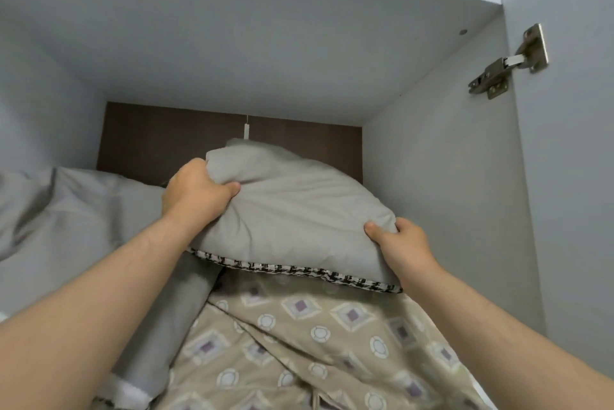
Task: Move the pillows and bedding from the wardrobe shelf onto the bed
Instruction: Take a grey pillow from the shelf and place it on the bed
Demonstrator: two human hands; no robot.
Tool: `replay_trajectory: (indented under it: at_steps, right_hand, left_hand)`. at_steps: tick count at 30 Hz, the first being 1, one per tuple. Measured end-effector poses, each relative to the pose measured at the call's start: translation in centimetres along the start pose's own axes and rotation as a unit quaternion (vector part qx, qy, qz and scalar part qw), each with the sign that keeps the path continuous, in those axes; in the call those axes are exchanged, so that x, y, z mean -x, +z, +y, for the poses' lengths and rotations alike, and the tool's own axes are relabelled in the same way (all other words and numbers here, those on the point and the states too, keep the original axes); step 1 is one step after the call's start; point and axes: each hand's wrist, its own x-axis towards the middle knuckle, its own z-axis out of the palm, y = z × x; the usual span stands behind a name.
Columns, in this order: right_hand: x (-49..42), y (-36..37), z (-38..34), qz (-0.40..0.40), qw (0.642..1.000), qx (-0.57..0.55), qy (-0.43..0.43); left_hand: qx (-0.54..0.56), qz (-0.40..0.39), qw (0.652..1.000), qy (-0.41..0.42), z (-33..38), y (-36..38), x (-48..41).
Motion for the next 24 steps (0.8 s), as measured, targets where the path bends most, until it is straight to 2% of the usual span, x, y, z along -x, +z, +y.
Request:
replay_trajectory:
  at_steps: [5,7,9,12,14,16,18,24]
  right_hand:
    - [1.4,-2.0,0.4,-0.042,0.996,-0.059,0.049]
    - [3.7,-2.6,-1.3,-0.091,0.986,-0.121,0.071]
    - [6.7,-3.6,-2.8,-0.153,0.961,-0.208,0.099]
    - [10.8,-5.0,-3.6,-0.253,0.915,-0.277,0.146]
    - [14.3,-6.3,-2.9,-0.288,0.896,-0.304,0.150]
    - [17.5,-7.1,-1.7,-0.274,0.896,-0.320,0.140]
    - [21.3,-8.1,-1.5,-0.239,0.904,-0.342,0.094]
    - [32.0,-10.6,-4.9,-0.248,0.890,-0.382,0.035]
  left_hand:
    - [0.170,0.075,0.982,0.015,0.0,-6.8,5.7]
    - [0.198,0.086,0.976,0.020,-0.1,-9.8,8.6]
    - [0.187,0.091,0.978,0.014,0.0,-13.0,11.8]
    - [0.150,0.088,0.985,-0.001,0.3,-18.1,17.1]
    - [0.122,0.090,0.988,-0.011,1.5,-21.8,21.9]
    - [0.081,0.088,0.993,-0.018,2.4,-25.4,26.7]
    - [0.059,0.087,0.993,-0.049,3.6,-28.7,30.9]
    - [0.049,0.122,0.959,-0.250,7.5,-41.0,38.3]
